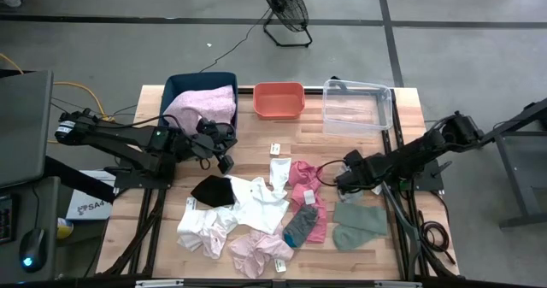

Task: Pick & Place Cloths
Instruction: Put the gray sock into the orange bin

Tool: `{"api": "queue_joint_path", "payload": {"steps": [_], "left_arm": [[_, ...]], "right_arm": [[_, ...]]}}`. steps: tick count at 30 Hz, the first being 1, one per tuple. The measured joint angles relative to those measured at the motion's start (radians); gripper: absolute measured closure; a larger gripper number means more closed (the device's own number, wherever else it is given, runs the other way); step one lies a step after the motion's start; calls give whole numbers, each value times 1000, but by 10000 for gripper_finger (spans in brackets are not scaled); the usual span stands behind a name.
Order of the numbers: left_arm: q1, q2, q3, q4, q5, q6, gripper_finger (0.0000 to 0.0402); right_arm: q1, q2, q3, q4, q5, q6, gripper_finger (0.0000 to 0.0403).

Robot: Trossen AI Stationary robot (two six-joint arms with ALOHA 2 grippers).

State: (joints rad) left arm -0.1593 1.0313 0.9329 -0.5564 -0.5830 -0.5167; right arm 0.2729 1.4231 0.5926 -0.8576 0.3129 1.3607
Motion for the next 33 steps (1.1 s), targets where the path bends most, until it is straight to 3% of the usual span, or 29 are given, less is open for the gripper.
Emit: {"api": "queue_joint_path", "payload": {"steps": [6, 19, 28, 33], "left_arm": [[0, 0, 0, 0, 9, 0, 394], [0, 0, 0, 0, 10, -4, 394], [2, 0, 0, 3, 10, -4, 394], [2, 1, 0, 28, 9, -5, 394]], "right_arm": [[0, 1, 0, 10, -5, -3, 228], [0, 3, -3, 15, -8, -66, 386], [13, -40, -1, 24, 2, -110, 397], [48, -138, 28, 29, 115, -151, 397]]}}
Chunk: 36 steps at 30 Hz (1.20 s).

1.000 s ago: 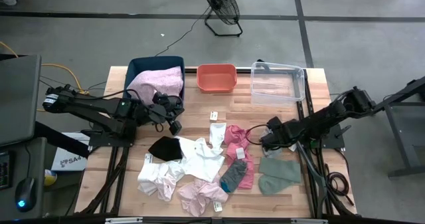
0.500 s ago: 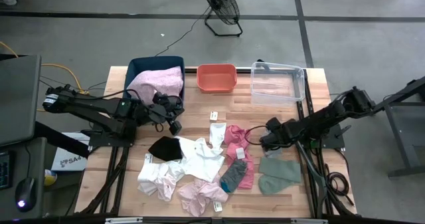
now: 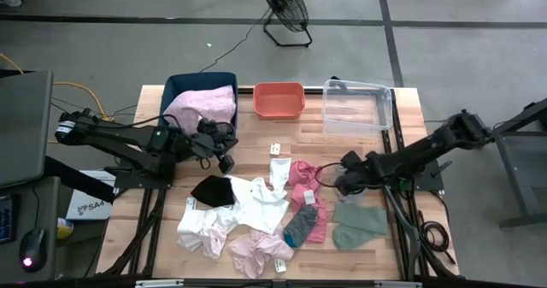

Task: Pick & Place Cloths
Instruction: Put the gray sock into the orange bin

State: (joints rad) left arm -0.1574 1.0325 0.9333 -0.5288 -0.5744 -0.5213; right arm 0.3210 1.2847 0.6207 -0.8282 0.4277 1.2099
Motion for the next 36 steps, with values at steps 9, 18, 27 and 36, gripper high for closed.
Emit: {"api": "queue_joint_path", "payload": {"steps": [9, 18, 27, 36], "left_arm": [[0, 47, 2, 166, -4, 126, 393], [0, 183, 1, 454, -27, 395, 393], [0, 250, 1, 611, -23, 491, 325], [0, 289, 1, 663, -23, 491, 198]], "right_arm": [[50, -196, 34, 109, 227, -143, 398], [35, -267, 35, 505, 332, -533, 398], [-37, -267, 35, 784, 330, -802, 398], [-109, -251, 35, 904, 250, -888, 398]]}}
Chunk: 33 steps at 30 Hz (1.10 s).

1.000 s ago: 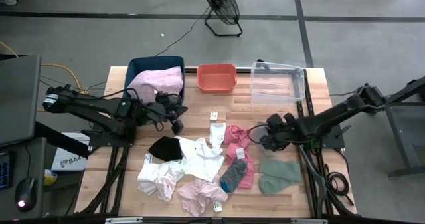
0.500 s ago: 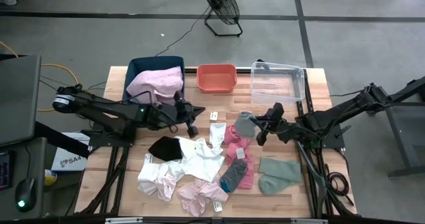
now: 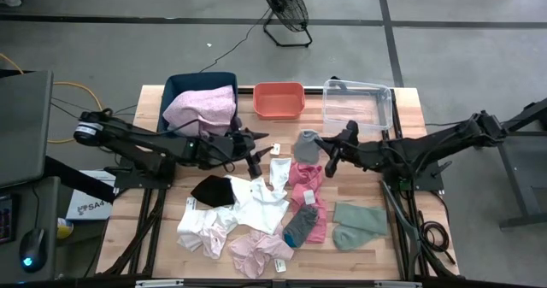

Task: Pick & Place Cloths
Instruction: Put the gray sock into the orange bin

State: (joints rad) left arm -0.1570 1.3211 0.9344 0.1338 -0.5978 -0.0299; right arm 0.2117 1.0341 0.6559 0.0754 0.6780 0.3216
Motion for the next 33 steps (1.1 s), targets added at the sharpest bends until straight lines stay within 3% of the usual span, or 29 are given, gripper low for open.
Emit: {"api": "queue_joint_path", "payload": {"steps": [7, 15, 26, 33], "left_arm": [[0, 61, 0, 108, -33, 27, 142], [0, 116, -1, 239, -33, 86, 128], [0, 124, -1, 261, -28, 88, 128], [0, 124, -1, 263, 36, 88, 128]], "right_arm": [[-39, 57, 0, 142, -33, -40, 398], [-70, 138, 0, 289, -54, -67, 398], [-113, 212, 0, 481, -314, -69, 398], [-148, 215, 1, 537, -456, -68, 398]]}}
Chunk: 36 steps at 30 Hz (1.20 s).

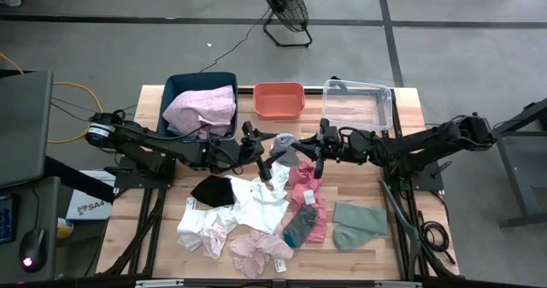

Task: Pick & Place Cloths
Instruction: Put the gray sock into the orange bin

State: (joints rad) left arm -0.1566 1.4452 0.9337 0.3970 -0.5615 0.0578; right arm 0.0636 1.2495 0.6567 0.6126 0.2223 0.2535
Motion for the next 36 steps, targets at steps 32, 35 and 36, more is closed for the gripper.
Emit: {"api": "queue_joint_path", "payload": {"steps": [32, 35, 36], "left_arm": [[0, 0, 0, 88, 84, -40, 390], [0, 0, 0, 83, 84, -39, 387], [0, 0, 0, 81, 84, -39, 389]], "right_arm": [[-8, 0, 0, -13, -42, -45, 398], [-8, 0, 0, -29, -42, -75, 391], [-7, 0, 0, -30, -42, -76, 385]]}}
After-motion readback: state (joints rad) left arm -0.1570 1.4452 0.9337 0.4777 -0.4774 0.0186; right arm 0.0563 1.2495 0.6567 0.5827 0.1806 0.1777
